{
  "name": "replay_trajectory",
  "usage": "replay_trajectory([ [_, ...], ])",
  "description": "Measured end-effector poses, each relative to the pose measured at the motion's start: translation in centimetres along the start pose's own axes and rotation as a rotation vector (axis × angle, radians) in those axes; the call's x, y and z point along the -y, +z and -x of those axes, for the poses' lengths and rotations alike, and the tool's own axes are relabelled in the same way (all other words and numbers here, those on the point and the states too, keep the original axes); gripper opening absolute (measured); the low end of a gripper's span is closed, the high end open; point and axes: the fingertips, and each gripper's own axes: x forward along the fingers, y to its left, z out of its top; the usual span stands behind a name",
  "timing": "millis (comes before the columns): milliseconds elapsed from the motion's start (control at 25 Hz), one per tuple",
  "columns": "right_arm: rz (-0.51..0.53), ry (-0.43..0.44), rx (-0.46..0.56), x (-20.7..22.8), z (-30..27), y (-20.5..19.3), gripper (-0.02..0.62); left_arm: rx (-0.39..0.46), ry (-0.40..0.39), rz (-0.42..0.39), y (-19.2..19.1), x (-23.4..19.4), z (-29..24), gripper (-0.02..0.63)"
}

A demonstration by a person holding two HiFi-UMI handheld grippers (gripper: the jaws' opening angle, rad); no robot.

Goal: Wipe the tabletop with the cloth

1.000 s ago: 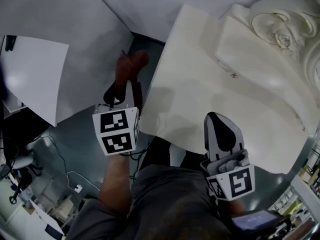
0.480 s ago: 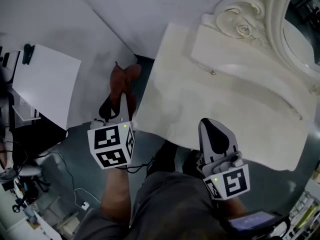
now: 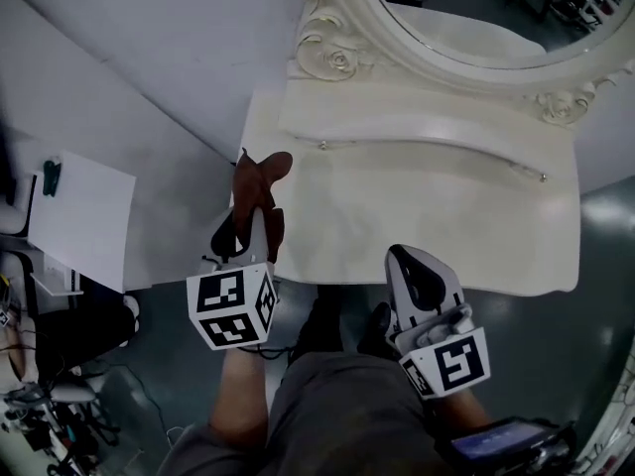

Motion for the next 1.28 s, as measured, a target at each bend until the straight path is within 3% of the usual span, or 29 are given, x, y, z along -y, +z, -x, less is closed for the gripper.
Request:
replay_trajectory([
  [360, 0.004, -0.202, 0.021, 7.0, 12.0, -0.2, 0.015, 0.005, -0.228, -0.083, 0.1, 16.2, -0.6, 0.100],
  [640, -0.018, -0.334, -0.003, 11.7, 19.5, -2.3, 0.015, -0.049, -0.344, -0.128, -3.3, 26.2, -2.2, 0.100],
  [960, -0.093, -0.376, -0.076, 14.6, 22.1, -7.0, 0.015, -0.163, -0.356, -0.133, -9.8, 30.0, -5.1, 0.101],
  [1280, -0.128, -0.330, -0.126, 15.2, 20.9, -9.5, 0.015, -0.233, -0.332, -0.132, -13.8, 30.6, -6.8, 0.101],
])
